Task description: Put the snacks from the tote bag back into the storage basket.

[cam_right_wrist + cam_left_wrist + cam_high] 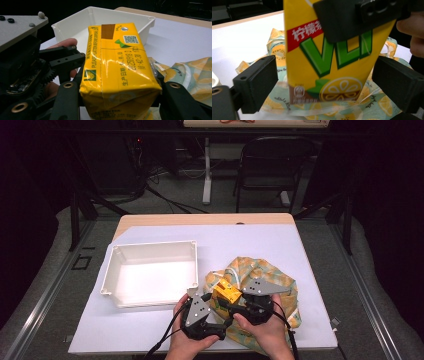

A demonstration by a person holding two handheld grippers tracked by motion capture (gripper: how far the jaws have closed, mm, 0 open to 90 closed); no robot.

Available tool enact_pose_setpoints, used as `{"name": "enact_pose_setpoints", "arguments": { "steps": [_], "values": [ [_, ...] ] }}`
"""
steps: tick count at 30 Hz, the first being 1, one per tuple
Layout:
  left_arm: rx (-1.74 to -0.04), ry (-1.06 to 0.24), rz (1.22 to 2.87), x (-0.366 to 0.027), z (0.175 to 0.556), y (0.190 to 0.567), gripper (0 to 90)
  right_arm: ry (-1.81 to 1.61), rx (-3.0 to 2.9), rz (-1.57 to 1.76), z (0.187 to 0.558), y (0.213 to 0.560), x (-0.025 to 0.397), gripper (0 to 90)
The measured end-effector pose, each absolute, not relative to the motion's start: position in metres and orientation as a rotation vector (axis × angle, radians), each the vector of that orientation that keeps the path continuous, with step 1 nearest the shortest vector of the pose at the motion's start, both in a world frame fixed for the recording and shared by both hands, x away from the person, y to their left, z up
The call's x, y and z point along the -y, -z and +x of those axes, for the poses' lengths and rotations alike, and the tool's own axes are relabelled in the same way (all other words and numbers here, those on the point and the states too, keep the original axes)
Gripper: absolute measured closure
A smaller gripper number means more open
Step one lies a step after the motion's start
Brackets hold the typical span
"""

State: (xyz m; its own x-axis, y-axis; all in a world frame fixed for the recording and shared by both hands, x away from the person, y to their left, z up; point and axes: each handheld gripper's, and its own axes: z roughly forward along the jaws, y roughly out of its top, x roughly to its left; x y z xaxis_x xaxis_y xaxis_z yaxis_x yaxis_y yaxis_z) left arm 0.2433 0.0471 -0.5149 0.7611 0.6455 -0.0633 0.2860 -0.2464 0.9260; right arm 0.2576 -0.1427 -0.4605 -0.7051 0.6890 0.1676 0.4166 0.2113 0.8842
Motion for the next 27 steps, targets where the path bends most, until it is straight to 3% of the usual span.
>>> {"name": "enact_pose_setpoints", "arguments": {
  "steps": [21, 25, 27],
  "values": [
    [-0.789, -0.458, 1.841, -0.043, 0.238, 0.520, 28.1, -1.491, -2.234, 1.039, 0.253, 0.467, 0.131, 49.3],
    [-0.805, -0.460, 1.847, -0.044, 0.238, 0.519, 29.1, -1.523, -2.249, 1.016, 0.256, 0.466, 0.133, 45.1],
    [-0.817, -0.460, 1.844, -0.047, 0.239, 0.519, 29.2, -1.555, -2.236, 1.015, 0.256, 0.465, 0.135, 37.9]
  ]
}}
